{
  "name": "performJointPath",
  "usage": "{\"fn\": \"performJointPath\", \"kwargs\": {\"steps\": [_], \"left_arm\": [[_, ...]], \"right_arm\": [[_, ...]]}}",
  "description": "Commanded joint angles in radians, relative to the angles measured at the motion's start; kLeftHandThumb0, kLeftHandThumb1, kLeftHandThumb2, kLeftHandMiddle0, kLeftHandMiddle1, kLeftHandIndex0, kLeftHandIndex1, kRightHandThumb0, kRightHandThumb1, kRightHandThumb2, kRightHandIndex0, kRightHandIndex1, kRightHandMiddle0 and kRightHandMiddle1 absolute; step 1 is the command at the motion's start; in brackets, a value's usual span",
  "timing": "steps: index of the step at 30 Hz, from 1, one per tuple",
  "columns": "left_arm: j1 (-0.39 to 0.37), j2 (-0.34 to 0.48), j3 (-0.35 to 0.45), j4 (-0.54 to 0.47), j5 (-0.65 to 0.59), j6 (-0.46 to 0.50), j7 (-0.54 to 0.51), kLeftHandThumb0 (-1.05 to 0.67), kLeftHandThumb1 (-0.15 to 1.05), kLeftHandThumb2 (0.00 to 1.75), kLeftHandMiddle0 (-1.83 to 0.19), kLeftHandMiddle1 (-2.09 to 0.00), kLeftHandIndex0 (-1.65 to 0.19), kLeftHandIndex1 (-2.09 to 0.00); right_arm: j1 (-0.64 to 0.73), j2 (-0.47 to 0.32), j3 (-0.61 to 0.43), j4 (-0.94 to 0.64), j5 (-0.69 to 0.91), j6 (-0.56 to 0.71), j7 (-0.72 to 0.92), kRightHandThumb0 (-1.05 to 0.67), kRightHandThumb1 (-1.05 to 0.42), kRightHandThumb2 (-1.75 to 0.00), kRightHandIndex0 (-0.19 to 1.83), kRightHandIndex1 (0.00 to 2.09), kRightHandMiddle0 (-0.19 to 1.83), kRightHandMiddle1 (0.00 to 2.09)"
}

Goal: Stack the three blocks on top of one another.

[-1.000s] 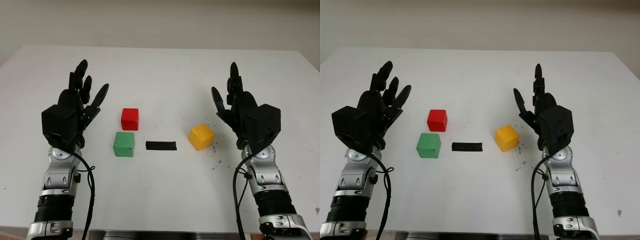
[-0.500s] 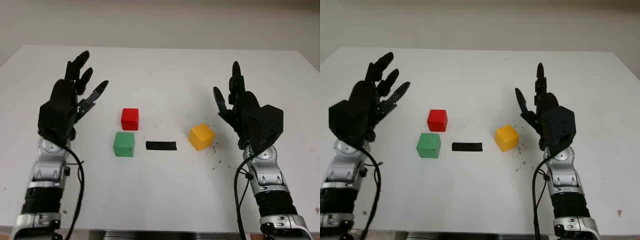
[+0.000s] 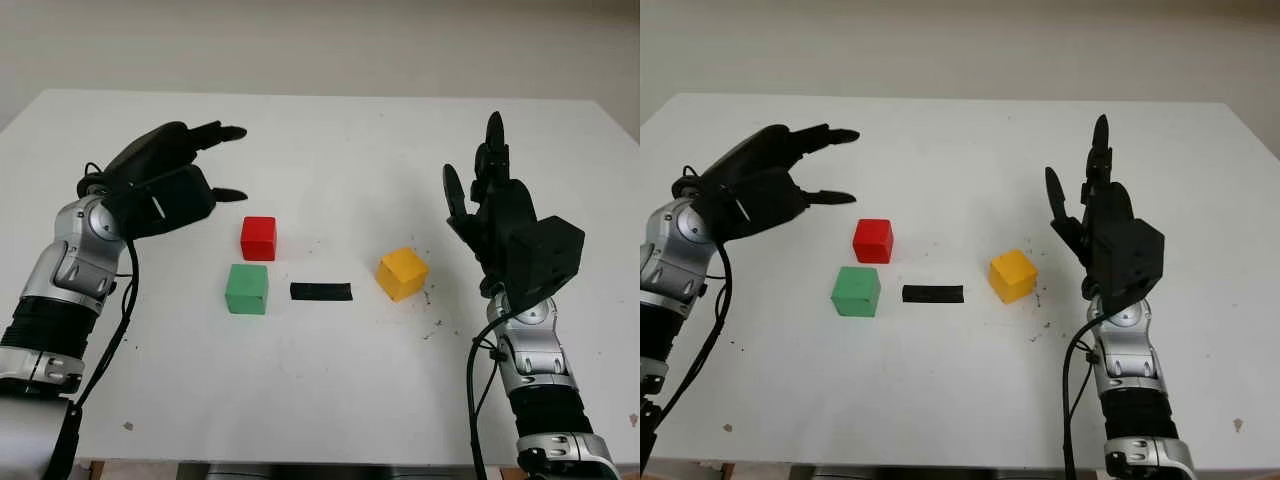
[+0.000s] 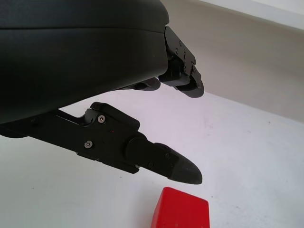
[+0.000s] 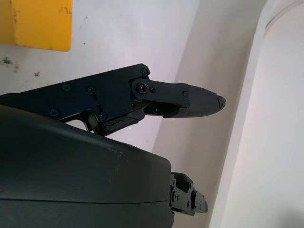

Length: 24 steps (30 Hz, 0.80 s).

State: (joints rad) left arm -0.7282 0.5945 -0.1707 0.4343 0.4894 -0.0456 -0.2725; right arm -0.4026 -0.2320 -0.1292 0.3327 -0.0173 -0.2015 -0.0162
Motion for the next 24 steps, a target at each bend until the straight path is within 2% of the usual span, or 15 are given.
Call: {"fn": "performJointPath", "kwargs": {"steps": [1, 10, 19, 24], "left_arm": [[-0.025, 0.004, -0.026, -0.004, 0.026, 0.004, -0.003, -0.55, 0.92, 0.05, -0.24, -0.04, -0.36, -0.19], [-0.005, 0.002, -0.090, -0.020, 0.106, 0.028, -0.036, -0.60, 0.93, 0.06, -0.11, -0.02, -0.36, -0.17], [0.013, 0.010, -0.106, -0.091, 0.134, 0.079, -0.116, -0.64, 0.90, 0.05, -0.10, -0.05, -0.37, -0.15], [0.017, 0.003, -0.117, -0.070, 0.152, 0.065, -0.095, -0.70, 0.89, 0.05, -0.09, -0.05, -0.37, -0.14]], "right_arm": [[0.002, 0.000, -0.013, -0.034, -0.011, -0.004, -0.023, -0.64, -1.05, -0.46, -0.18, 0.04, -0.16, 0.05], [0.018, 0.020, -0.026, -0.073, 0.011, 0.000, -0.045, -0.61, -1.05, -0.46, -0.19, 0.01, -0.17, 0.05], [0.012, 0.019, -0.020, -0.044, -0.025, -0.010, -0.061, -0.62, -1.05, -0.45, -0.18, 0.04, -0.16, 0.06], [0.016, 0.022, -0.016, -0.048, -0.038, 0.000, -0.074, -0.64, -1.05, -0.44, -0.17, 0.05, -0.15, 0.06]]}}
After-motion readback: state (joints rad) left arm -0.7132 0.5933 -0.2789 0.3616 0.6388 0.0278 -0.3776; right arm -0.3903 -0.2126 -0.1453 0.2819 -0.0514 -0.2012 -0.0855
